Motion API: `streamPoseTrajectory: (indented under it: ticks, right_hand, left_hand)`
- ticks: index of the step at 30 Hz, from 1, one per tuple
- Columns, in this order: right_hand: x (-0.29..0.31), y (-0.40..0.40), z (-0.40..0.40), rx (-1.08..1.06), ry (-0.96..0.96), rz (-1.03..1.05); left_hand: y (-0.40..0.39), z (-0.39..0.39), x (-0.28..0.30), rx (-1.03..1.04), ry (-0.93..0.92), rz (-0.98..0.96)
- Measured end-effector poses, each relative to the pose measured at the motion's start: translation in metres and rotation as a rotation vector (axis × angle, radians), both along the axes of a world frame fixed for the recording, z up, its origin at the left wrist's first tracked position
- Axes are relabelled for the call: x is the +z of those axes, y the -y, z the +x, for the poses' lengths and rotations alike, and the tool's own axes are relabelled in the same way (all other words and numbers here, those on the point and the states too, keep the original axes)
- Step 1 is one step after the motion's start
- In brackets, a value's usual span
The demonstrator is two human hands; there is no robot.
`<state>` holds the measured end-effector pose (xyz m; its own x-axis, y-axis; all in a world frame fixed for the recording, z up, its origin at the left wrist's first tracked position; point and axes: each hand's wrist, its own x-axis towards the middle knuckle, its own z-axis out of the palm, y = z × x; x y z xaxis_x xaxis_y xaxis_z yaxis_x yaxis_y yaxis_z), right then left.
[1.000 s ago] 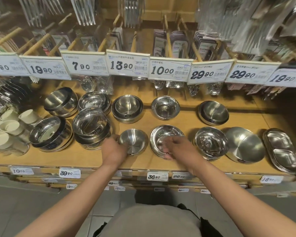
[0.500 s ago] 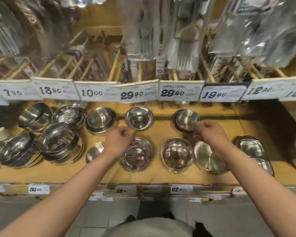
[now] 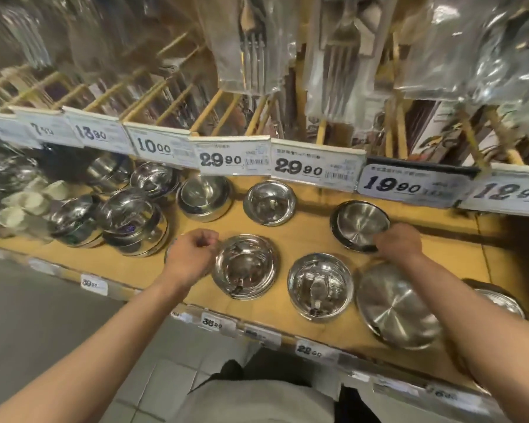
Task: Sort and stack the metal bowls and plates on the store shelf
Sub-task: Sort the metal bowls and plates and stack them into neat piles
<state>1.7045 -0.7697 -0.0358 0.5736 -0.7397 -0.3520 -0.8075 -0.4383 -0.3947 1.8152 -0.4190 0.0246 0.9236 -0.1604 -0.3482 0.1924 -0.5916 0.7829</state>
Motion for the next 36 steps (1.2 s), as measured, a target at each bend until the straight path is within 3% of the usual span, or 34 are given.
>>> streamPoseTrajectory:
  ticks: [5, 14, 21, 26, 36]
  right_hand:
    - [-0.002, 0.000, 0.018, 0.044, -0.160, -0.111]
    - [-0.001, 0.003, 0.015, -0.138, -0.041, -0.108]
    - [0.007, -0.007, -0.010, -0.482, 0.340, 0.328]
    - [0.039, -0.035, -0.008, -0.531, 0.502, 0.487]
    - [0.079, -0.107, 0.011, -0.521, 0.617, 0.463]
  left_hand:
    - [-0.028, 0.002, -0.004, 0.123, 0.002, -0.012]
    - [-0.027, 0.035, -0.018, 0.160, -0.068, -0.060]
    - [-0.017, 0.099, -0.037, 0.161, -0.122, -0.101]
    - [-0.015, 0.138, -0.048, 0.052, -0.010, 0.150]
    - [-0.001, 0.198, -0.060, -0.133, 0.021, 0.423]
